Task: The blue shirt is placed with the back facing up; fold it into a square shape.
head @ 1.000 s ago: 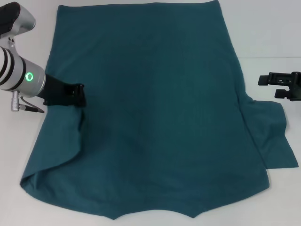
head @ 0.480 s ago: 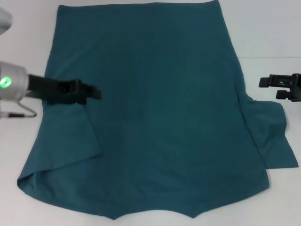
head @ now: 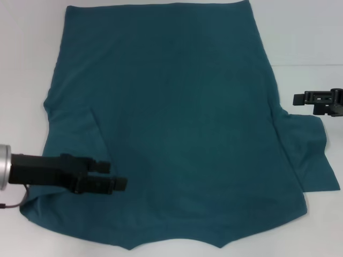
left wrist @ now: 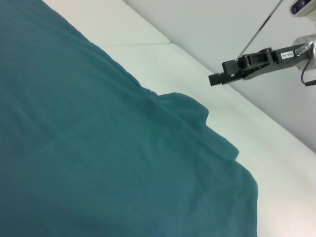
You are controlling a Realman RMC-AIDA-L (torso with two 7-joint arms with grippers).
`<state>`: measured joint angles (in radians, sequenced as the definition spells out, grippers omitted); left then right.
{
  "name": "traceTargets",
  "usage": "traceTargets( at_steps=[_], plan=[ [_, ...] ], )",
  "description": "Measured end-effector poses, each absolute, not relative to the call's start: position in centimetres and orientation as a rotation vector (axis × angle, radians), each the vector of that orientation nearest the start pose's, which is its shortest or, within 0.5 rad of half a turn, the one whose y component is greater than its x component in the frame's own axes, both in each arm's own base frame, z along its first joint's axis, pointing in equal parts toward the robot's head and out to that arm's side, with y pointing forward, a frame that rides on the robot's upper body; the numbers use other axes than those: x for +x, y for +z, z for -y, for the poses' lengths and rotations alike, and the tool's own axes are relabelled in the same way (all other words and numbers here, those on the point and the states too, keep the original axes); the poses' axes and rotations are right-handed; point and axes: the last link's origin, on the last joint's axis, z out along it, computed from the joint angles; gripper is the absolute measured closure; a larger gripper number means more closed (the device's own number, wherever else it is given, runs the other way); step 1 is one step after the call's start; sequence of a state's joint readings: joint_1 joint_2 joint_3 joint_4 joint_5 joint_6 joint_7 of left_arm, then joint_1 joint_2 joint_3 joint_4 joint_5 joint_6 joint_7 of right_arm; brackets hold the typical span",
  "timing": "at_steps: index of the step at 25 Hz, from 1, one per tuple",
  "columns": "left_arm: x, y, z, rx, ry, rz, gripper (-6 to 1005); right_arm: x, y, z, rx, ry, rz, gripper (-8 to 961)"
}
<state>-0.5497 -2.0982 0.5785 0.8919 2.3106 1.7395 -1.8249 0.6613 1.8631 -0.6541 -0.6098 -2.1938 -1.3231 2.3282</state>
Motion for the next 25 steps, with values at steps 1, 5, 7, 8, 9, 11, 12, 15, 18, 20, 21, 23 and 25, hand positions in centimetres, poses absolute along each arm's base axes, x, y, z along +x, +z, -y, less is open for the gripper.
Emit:
traceTargets(
  at_steps=[1,5,7,8,9,11,12,15,18,20,21,23,25],
  plan=[
    [-26.5,2.5,-31.9,-2.77,-0.452,1.095,169,29.5,8.6,-40.0,-2.138,0.491,-1.637,9],
    [-26.5,2.1,-32.0,-2.743,-0.473,1.125,172,29.7,9.0,-39.2,-2.202,0.413,-1.637,9],
    [-26.5,2.0,-32.3,-2.71,-0.485,1.16,173,30.1,9.5,-38.6,-2.2,0.371,-1.662,9],
    [-26.5,1.9,-32.4,-2.692,-0.49,1.176,174,30.5,9.9,-38.2,-2.186,0.351,-1.687,9],
    [-26.6,1.9,-32.6,-2.68,-0.493,1.183,175,30.9,10.3,-37.8,-2.162,0.335,-1.71,9],
    [-26.6,1.7,-32.7,-2.667,-0.498,1.19,175,31.9,11.4,-37.2,-2.092,0.321,-1.759,9],
    [-26.6,1.7,-32.7,-2.663,-0.499,1.191,175,32.4,12.0,-36.9,-2.056,0.325,-1.77,9],
    [-26.5,1.4,-32.9,-2.648,-0.505,1.191,175,33.5,12.9,-36.4,-1.991,0.364,-1.785,8],
    [-26.5,1.2,-33.1,-2.633,-0.506,1.191,175,34.1,12.6,-36.2,-1.98,0.388,-1.769,8],
    [-26.4,1.2,-33.2,-2.629,-0.507,1.189,175,34.4,12.0,-36.3,-1.969,0.395,-1.761,8],
    [-26.4,1.1,-33.3,-2.626,-0.507,1.185,175,34.5,11.6,-36.4,-1.961,0.396,-1.761,8],
    [-26.3,1.1,-33.4,-2.626,-0.508,1.185,175,34.8,11.0,-36.6,-1.943,0.396,-1.765,8],
    [-26.3,1.1,-33.4,-2.625,-0.509,1.185,175,35.1,10.5,-36.9,-1.916,0.397,-1.769,8]
  ],
)
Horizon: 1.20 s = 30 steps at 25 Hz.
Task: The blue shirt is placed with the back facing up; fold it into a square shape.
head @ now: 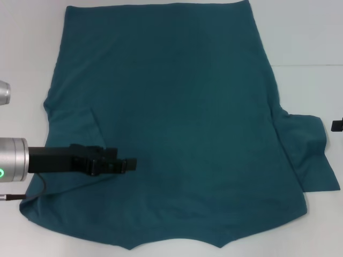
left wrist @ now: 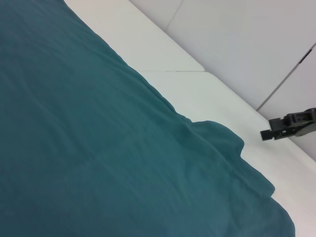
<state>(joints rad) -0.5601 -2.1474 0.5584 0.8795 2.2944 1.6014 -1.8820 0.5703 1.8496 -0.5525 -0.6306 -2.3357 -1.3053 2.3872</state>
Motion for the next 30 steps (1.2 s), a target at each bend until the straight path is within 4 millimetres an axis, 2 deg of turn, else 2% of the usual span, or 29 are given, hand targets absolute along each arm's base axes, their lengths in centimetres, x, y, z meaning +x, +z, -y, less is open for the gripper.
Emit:
traceTargets(
  at_steps=[13,30],
  plan=[
    [-26.1,1.2,-33.6,-2.602,-0.535,1.212,174,34.2,7.2,-39.2,-1.881,0.39,-1.772,8],
    [-26.0,1.4,-33.8,-2.584,-0.571,1.205,174,33.0,4.5,-40.3,-1.914,0.327,-1.766,9]
  ],
)
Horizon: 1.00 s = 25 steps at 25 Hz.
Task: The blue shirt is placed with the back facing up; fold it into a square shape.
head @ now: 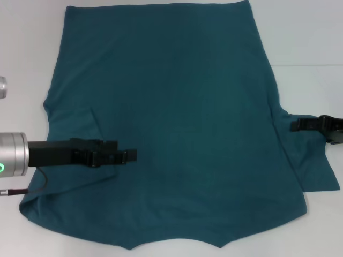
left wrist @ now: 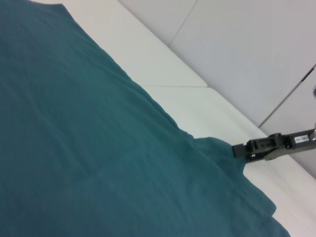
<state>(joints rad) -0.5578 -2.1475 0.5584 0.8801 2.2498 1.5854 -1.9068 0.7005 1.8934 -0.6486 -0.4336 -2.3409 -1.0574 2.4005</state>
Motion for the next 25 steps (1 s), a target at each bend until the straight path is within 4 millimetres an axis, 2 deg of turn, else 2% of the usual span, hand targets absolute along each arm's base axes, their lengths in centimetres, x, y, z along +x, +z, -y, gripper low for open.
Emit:
traceTargets(
  at_steps=[10,16,18,25],
  plan=[
    [-25.93,1.57,-33.77,-2.574,-0.597,1.204,175,32.69,4.75,-40.16,-1.909,0.399,-1.792,9],
    [-25.85,1.61,-33.8,-2.572,-0.606,1.202,176,32.73,4.99,-40.23,-1.905,0.398,-1.785,108],
    [-25.77,1.66,-33.85,-2.57,-0.615,1.199,176,32.8,5.09,-40.26,-1.899,0.401,-1.784,347],
    [-25.61,1.77,-33.94,-2.565,-0.634,1.197,175,33.04,5.21,-40.26,-1.895,0.382,-1.773,643]
  ],
)
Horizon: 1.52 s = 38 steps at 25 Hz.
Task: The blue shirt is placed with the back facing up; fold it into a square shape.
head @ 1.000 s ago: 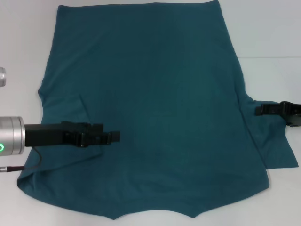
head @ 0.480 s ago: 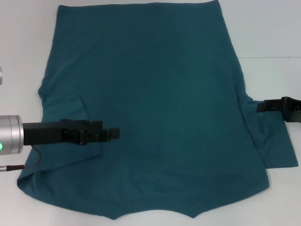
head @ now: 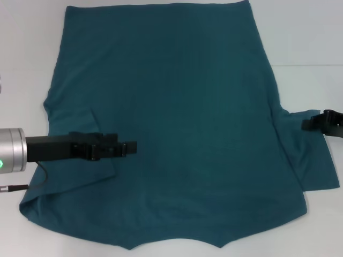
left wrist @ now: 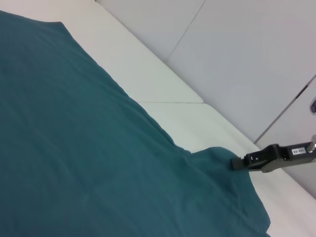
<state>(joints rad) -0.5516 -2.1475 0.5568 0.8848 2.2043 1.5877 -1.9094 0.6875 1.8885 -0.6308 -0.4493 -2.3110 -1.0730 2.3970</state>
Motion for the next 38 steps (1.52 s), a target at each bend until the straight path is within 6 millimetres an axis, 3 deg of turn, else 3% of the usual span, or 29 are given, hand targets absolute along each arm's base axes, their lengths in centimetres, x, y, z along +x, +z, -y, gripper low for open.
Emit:
traceTargets(
  at_steps=[4,10,15,25,38],
  plan=[
    [-25.6,1.8,-34.0,-2.561,-0.646,1.198,175,33.2,5.1,-40.2,-1.9,0.357,-1.758,838],
    [-25.6,1.8,-33.9,-2.559,-0.649,1.203,175,33.5,4.7,-40.5,-1.904,0.278,-1.703,895],
    [-25.7,2.0,-34.0,-2.549,-0.648,1.221,174,33.2,6.1,-40.9,-1.911,0.264,-1.666,942],
    [-25.9,1.9,-33.9,-2.535,-0.646,1.236,174,31.8,8.9,-42.3,-1.956,0.167,-1.569,941],
    [-26.1,1.9,-33.7,-2.518,-0.646,1.276,175,28.7,9.2,-44.8,-1.997,0.054,-1.446,942]
  ],
)
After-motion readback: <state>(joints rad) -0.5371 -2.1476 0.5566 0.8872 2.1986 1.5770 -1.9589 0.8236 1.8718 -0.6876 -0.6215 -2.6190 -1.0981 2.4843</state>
